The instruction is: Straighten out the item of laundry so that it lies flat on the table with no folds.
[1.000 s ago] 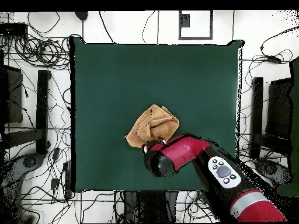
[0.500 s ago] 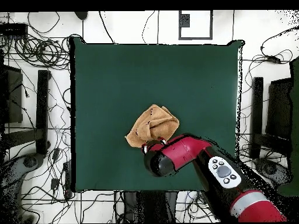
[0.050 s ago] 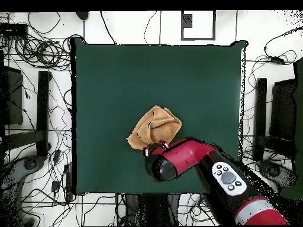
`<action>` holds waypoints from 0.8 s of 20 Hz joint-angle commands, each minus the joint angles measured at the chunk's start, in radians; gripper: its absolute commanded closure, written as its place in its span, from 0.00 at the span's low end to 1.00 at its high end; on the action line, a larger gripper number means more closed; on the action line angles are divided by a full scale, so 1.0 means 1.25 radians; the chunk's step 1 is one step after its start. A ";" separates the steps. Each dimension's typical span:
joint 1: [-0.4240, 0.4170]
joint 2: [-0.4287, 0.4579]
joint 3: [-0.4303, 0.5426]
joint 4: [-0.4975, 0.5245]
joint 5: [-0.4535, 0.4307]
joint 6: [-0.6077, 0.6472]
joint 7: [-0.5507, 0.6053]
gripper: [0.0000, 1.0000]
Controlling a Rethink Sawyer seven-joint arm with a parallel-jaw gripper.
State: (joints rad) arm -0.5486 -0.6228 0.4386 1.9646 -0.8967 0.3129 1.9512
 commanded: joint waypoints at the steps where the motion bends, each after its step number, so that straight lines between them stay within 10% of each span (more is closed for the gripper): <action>1: -0.001 -0.024 0.086 0.054 0.046 0.093 -0.092 0.00; 16: 0.004 0.075 0.056 0.004 -0.007 0.061 -0.094 0.00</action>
State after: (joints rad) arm -0.5492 -0.6112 0.4398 1.9887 -0.8820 0.3179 1.9512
